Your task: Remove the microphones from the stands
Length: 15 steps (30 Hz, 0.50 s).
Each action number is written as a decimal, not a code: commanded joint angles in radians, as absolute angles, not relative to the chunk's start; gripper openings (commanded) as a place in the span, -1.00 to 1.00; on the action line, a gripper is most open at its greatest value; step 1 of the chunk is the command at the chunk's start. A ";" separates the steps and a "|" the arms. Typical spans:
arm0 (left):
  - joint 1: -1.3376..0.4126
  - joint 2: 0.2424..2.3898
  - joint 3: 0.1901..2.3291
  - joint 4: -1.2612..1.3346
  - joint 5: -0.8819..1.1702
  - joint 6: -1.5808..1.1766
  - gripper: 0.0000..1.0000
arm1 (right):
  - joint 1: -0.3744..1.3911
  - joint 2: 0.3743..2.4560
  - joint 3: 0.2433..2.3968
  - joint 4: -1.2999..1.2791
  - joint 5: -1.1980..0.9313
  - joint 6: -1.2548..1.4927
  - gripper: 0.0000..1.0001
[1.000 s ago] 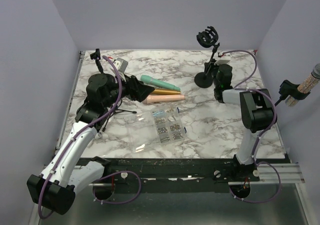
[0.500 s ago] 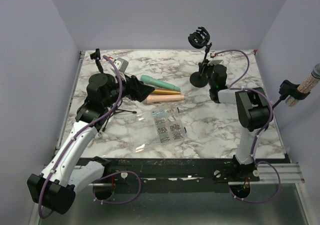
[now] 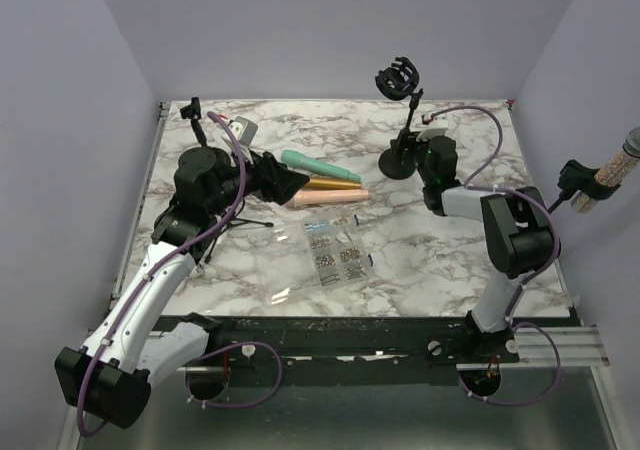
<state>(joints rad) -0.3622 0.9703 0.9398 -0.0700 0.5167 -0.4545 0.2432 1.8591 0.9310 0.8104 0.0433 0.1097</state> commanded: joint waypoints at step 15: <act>-0.367 0.979 0.928 -0.041 0.553 -0.473 0.50 | 0.176 1.436 1.075 0.066 0.075 0.491 0.99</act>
<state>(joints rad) -0.3622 0.9760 0.9398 -0.0685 0.5179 -0.4583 0.2272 1.4570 0.9443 0.3344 0.1368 0.3386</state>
